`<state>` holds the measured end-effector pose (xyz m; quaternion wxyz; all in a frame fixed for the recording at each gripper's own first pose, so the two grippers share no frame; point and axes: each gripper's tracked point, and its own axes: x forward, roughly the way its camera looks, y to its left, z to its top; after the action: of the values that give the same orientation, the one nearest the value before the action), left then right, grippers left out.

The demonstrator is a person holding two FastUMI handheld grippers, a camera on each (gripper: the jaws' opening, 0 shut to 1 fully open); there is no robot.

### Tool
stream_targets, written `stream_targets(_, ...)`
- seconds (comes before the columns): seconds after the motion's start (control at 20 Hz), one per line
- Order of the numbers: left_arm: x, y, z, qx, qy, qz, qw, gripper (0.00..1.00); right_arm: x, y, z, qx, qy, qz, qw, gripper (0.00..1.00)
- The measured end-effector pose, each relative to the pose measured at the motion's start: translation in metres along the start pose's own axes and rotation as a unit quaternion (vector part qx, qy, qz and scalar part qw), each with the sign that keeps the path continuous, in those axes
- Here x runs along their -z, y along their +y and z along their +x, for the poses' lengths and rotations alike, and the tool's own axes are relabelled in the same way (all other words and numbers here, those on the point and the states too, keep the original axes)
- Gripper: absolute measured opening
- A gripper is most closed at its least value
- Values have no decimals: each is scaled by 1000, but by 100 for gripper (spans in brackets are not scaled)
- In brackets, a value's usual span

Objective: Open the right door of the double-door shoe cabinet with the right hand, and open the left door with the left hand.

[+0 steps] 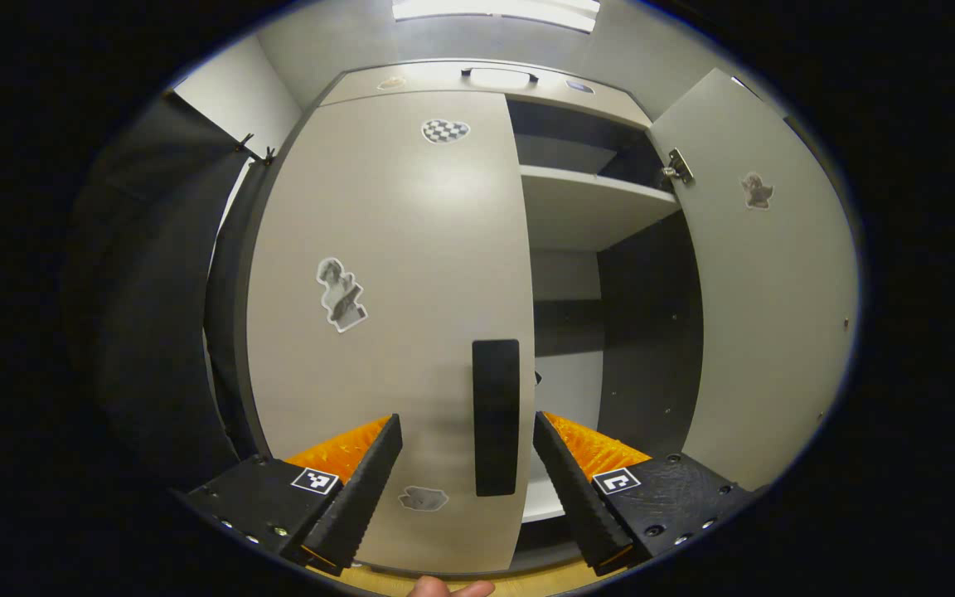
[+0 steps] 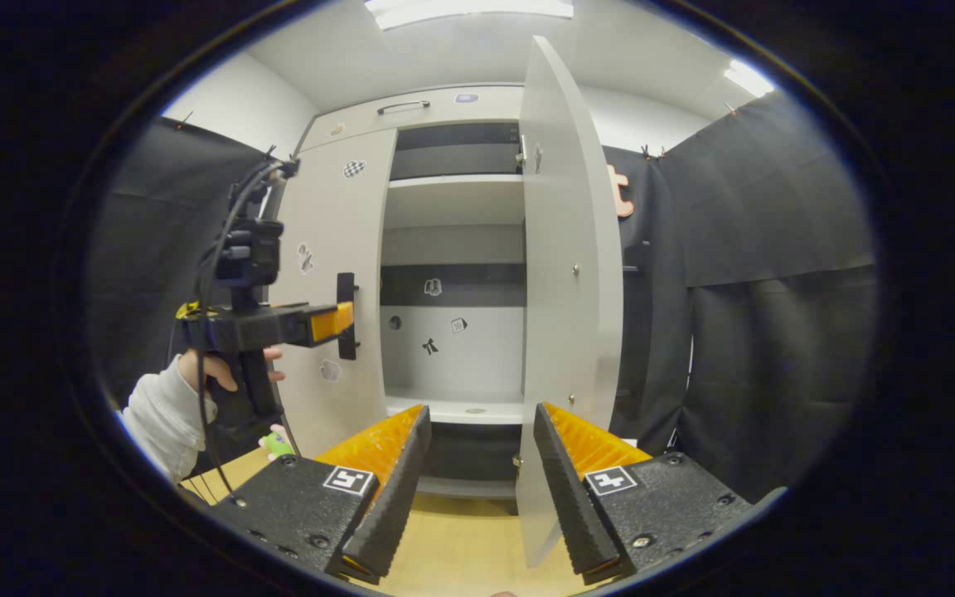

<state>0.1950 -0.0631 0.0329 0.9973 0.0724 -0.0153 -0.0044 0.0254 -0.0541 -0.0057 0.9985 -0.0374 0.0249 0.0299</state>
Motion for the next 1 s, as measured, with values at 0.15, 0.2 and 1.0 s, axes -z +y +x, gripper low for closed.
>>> stream_targets(0.15, 11, -6, 17, 14, 11, -6, 1000, 95, 3, 1, 3, 1, 1, 4, 1000, 78)
stream_targets(0.2, 13, -8, 20, 15, 14, -5, 1000, 95, 4, 1, 4, 2, 2, 6, 1000, 78)
stream_targets(1.0, 28, 4, 35, -23, 43, 2, 999, 74, 9, -8, 1, 13, -1, 27, 1000, 78)
